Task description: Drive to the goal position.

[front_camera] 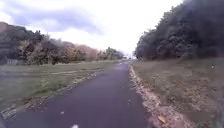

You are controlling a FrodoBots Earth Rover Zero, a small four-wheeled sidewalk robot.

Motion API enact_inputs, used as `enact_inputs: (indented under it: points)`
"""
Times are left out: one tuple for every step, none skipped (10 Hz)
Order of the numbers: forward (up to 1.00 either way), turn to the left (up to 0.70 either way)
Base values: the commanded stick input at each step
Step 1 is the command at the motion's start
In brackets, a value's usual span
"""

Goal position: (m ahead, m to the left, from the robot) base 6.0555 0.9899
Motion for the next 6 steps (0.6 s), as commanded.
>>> enact_inputs:
  points:
    - [0.6,0.0]
    - [0.6,0.0]
    - [0.6,0.0]
    - [0.6,0.0]
    - [0.6,0.0]
    - [0.6,0.0]
